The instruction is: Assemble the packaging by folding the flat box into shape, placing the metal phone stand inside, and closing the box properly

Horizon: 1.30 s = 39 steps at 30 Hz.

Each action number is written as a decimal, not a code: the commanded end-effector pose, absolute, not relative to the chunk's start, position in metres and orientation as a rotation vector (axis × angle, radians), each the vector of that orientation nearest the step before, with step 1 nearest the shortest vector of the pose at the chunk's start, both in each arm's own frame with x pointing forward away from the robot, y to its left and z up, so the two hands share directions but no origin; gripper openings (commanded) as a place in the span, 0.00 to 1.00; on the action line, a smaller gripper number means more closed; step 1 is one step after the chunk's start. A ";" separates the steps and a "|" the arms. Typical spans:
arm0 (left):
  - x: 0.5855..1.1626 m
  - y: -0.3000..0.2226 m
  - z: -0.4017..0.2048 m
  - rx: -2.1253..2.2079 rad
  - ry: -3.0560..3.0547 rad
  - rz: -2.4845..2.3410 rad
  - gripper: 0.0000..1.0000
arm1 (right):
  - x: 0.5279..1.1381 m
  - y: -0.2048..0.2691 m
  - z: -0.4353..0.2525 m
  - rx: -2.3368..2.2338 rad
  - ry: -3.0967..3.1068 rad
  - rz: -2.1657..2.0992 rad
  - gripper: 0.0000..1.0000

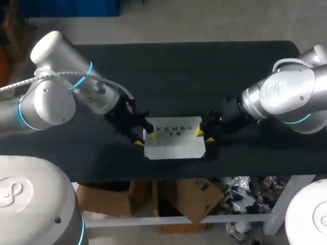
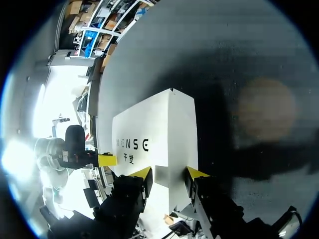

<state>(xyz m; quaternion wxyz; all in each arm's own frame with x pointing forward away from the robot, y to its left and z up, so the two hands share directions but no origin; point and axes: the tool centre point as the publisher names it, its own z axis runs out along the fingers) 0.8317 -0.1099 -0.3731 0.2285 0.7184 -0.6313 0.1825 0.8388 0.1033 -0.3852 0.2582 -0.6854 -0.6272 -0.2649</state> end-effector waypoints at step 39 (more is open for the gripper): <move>0.847 -0.117 -0.356 1.958 -1.662 0.351 0.48 | 0.847 0.109 -0.366 -1.853 -1.635 -0.668 0.43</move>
